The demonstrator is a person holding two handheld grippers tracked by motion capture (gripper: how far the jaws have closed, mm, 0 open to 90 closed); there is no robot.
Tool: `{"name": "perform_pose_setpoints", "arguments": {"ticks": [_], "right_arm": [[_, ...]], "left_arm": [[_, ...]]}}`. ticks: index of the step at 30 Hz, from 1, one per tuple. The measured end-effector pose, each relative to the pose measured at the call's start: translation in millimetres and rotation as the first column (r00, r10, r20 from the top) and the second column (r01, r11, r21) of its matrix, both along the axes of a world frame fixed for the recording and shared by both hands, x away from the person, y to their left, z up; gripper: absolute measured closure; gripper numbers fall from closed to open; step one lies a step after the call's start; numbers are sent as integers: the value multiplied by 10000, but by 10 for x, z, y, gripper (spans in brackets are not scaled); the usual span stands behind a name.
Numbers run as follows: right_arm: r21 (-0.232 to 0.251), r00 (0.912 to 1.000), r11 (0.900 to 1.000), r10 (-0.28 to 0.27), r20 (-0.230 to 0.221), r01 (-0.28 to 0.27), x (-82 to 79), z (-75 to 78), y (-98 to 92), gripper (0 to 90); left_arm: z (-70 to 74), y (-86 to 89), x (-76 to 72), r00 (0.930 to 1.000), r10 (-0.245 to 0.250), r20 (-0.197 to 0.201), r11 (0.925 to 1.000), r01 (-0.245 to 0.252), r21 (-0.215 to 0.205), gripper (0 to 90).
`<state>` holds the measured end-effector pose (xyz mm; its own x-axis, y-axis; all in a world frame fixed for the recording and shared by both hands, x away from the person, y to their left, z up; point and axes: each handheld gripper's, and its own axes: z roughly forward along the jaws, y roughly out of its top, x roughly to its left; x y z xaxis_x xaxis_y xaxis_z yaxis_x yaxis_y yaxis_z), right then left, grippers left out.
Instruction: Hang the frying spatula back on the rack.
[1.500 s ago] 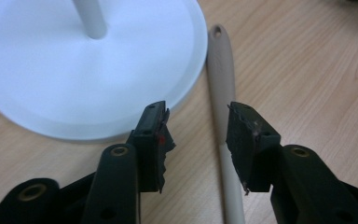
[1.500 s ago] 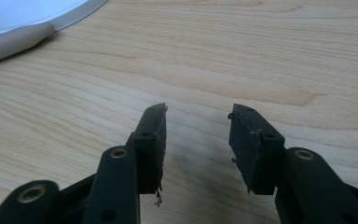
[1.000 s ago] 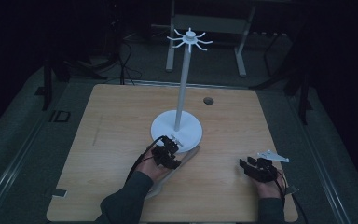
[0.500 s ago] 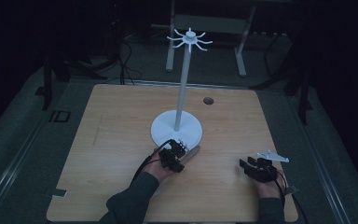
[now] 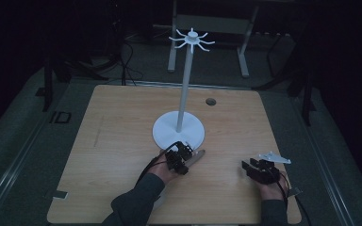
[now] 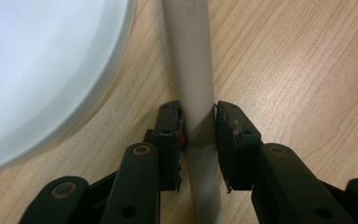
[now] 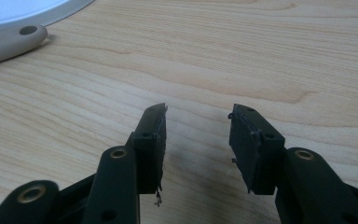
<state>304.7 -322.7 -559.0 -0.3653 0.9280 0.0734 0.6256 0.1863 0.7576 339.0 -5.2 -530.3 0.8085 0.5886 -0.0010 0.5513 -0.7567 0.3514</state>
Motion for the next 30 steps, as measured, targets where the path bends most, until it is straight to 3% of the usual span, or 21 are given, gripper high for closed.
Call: {"name": "perform_pose_setpoints", "arguments": {"ticks": [18,24,30], "right_arm": [[-215,9999,9997,99,-119,-101,4,-19,27,557],[-203,9999,9998,51,-87,-53,7,-17,16,557],[-225,10000,9997,39,-75,-41,8,-18,17,557]], "left_arm": [[20,-14,25,9997,15,-258,9995,-8,304,735],[19,-17,6,10000,18,-43,9995,-16,303,742],[93,21,-4,9991,346,257,9993,-343,-129,743]]}}
